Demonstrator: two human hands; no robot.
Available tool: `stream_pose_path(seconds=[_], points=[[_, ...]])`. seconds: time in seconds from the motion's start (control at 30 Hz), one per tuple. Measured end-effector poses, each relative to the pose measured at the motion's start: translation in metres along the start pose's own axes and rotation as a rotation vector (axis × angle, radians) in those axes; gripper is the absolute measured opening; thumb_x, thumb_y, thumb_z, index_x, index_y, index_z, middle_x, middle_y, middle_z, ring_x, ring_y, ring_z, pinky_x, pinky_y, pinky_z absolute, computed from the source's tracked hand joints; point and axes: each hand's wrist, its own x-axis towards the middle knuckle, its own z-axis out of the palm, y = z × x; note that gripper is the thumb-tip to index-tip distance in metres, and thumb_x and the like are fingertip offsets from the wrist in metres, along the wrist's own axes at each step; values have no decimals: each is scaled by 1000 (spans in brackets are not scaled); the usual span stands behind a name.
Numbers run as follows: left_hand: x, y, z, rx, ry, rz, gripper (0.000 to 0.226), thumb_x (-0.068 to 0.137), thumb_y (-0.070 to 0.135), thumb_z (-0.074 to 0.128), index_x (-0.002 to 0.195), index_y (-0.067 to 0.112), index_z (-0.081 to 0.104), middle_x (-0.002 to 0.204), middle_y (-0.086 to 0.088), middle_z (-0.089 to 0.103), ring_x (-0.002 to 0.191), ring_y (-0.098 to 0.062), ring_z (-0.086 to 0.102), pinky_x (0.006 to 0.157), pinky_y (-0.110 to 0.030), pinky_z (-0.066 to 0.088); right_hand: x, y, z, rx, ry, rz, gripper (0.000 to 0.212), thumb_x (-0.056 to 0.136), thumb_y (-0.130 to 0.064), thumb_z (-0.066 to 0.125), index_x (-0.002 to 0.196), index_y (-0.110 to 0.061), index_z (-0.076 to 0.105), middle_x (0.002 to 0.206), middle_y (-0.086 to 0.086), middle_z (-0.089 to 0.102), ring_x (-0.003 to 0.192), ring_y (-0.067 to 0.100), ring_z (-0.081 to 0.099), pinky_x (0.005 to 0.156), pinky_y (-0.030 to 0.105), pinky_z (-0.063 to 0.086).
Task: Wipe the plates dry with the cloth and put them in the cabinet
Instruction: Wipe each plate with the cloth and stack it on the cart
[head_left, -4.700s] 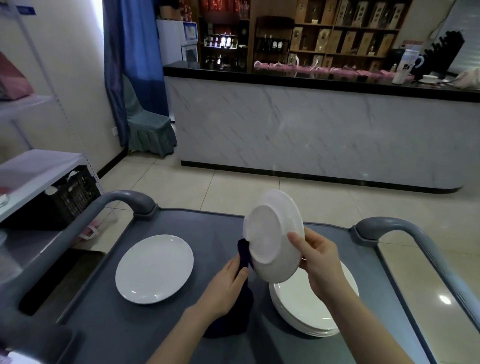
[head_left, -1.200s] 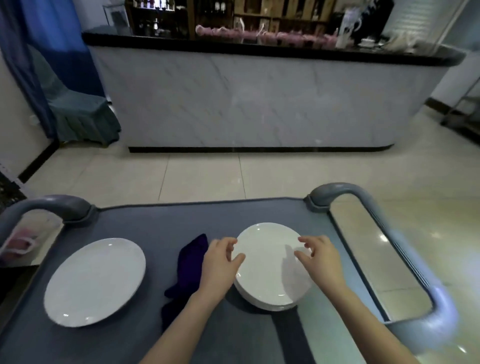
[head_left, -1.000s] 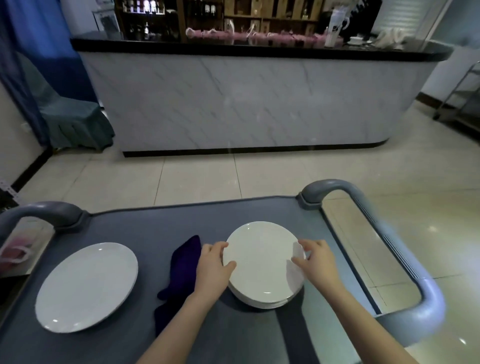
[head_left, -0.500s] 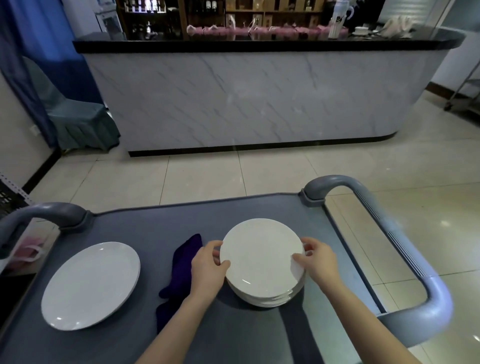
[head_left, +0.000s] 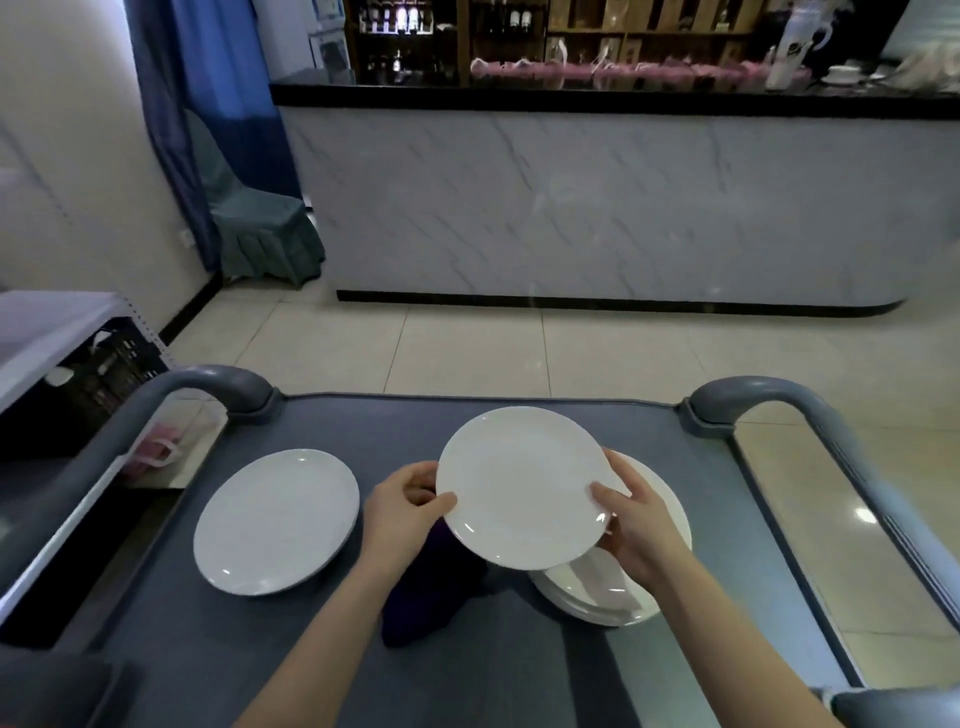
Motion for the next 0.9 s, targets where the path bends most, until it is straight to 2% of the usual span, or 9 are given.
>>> stream_pose_path(seconds=[0.1,0.23,0.33,0.53,0.67,0.8,0.9], points=[[5,-11,-14,1,-26,-8,28,84,11,75,102,32,69,91,10,74,81,-3,69,77,-21,55,5,-3,-2,6,-1,2,41,96,-5,56,113,-40,70,104,0,76,80,22,74,63,38,58],[15,-34,-29,162,-31,-47,26,89,10,68,114,19,68,95,12,68,89,2,63,76,-9,44,11,-5,-11,-11,28,4,40,95,-5,58,118,-36,70,106,0,76,86,25,73,67,39,60],[28,-45,-26,240,-66,-109,30,90,12,67,120,13,65,105,1,69,96,-13,64,86,-19,44,15,-5,-17,-28,49,14,33,95,-4,58,117,-25,71,103,6,76,79,24,73,61,38,59],[70,-50,5,365,-159,-82,45,93,23,65,135,12,55,136,-3,59,127,-19,53,105,-28,37,22,-1,-25,-52,83,50,29,93,-5,61,113,-22,73,104,11,76,81,29,72,64,37,59],[99,-55,23,476,-275,-81,54,93,24,66,142,11,47,142,-8,54,133,-24,47,110,-34,36,29,3,-29,-61,109,70,28,92,-5,62,113,-21,72,103,11,77,79,27,74,61,36,59],[113,-66,29,563,-268,-73,52,88,27,72,135,12,56,130,-8,60,123,-25,53,104,-36,41,34,3,-30,-64,116,79,27,92,-6,63,110,-23,74,101,10,77,79,26,74,61,36,60],[114,-72,29,515,-265,-83,22,89,24,70,108,14,69,109,-3,69,106,-21,62,90,-33,48,35,2,-30,-68,107,84,28,92,-7,63,105,-28,77,103,10,77,80,26,74,62,36,59]])
